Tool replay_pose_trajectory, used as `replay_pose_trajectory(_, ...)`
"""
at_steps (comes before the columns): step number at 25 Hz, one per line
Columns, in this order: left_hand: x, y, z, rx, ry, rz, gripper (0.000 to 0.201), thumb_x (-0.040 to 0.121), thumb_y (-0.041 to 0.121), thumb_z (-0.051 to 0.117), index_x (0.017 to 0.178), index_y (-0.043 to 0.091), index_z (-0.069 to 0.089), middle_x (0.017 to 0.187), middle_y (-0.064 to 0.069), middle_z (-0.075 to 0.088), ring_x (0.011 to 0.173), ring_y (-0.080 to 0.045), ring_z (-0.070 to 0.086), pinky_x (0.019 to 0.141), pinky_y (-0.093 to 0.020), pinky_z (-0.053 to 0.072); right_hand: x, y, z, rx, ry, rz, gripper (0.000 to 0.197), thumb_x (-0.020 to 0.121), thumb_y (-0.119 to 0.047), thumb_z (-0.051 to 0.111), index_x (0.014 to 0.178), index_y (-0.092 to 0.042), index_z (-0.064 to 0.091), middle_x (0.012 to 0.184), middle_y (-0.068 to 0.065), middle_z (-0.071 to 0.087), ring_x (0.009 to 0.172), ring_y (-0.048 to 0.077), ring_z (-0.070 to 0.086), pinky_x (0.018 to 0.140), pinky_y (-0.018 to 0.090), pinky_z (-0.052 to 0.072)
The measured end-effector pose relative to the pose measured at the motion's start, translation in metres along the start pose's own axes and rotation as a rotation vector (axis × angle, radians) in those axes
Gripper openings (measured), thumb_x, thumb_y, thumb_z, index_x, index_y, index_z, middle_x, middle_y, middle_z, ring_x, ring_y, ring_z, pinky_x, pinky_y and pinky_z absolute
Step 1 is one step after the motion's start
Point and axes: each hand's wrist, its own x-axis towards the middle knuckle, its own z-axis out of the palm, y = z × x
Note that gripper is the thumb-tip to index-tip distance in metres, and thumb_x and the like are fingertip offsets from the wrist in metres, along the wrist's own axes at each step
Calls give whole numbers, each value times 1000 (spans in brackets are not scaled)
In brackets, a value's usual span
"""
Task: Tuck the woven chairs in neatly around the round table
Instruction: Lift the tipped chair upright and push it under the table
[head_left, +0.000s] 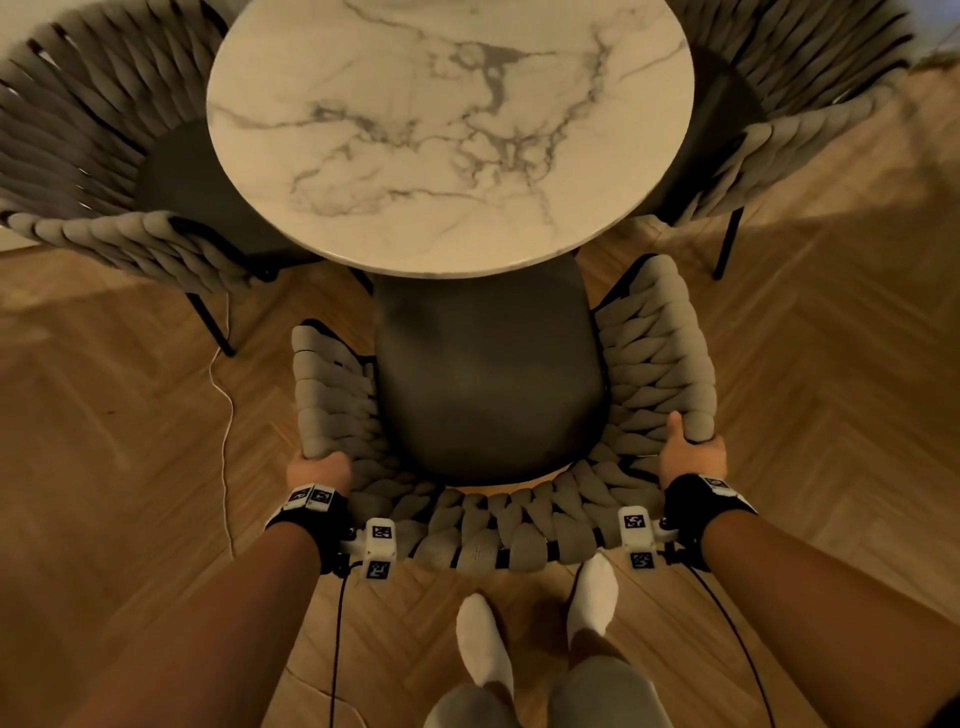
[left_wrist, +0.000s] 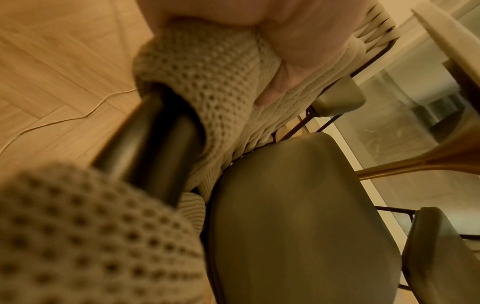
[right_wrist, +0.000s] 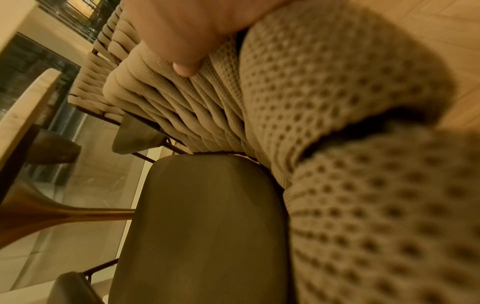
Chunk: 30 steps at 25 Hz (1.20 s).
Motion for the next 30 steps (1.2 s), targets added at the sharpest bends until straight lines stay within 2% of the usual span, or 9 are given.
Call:
replay_pose_trajectory(3,-1,-7,-1,-14,-25,62,55,86,9,67,137,4,49,133,-22,59,122,-43,57,96,-45,49,-3,-1,-5,-19,-14,-22,66,90,-55,58,140,-15,41,132,23,57,114,47,57,92,51,45)
replay_pose_trajectory(6,-17,-16,-3,-86,-1,148,81,82,15,72,149,30,30,138,-14,57,121,-39,57,101,-48,48,-7,0,-8,-26,-57,-67,60,94,-47,57,142,-19,36,131,25,57,113,47,57,90,52,46)
replay_pose_trajectory(8,-25,-22,-4,-65,-17,197,81,85,13,66,150,39,25,140,-12,56,121,-38,57,102,-49,48,-7,4,-12,-48,-67,-59,59,94,-46,58,141,-17,37,130,26,57,112,48,57,88,51,46)
replay_pose_trajectory(14,-34,-36,1,-87,-26,228,78,88,8,59,152,37,24,140,-13,56,122,-38,57,101,-45,46,-9,18,-26,-85,-43,-35,56,96,-45,56,139,-14,38,129,28,56,110,50,57,81,50,45)
replay_pose_trajectory(20,-27,-23,13,-155,-23,228,73,90,3,54,151,31,27,137,-13,58,123,-35,56,98,-39,44,2,-3,-18,-108,-32,-73,59,96,-47,55,141,-14,36,131,27,55,112,51,56,86,55,48)
replay_pose_trajectory(23,-21,-20,20,-165,24,228,73,87,1,54,150,30,31,133,-13,60,120,-34,58,95,-37,45,9,-13,-11,-133,-10,-83,60,95,-49,56,140,-14,38,130,27,56,110,51,57,89,58,50)
replay_pose_trajectory(27,-23,-17,20,-186,51,233,70,88,2,56,148,29,36,128,-13,62,116,-32,59,89,-36,44,8,-11,-9,-161,-8,-75,62,95,-49,55,142,-13,35,130,29,55,110,52,57,84,56,48)
replay_pose_trajectory(30,-28,-19,20,-188,58,240,70,88,0,56,149,28,35,130,-15,62,118,-35,59,89,-35,44,7,-10,-12,-161,-11,-88,61,95,-51,54,139,-13,36,128,29,56,109,52,57,86,58,50)
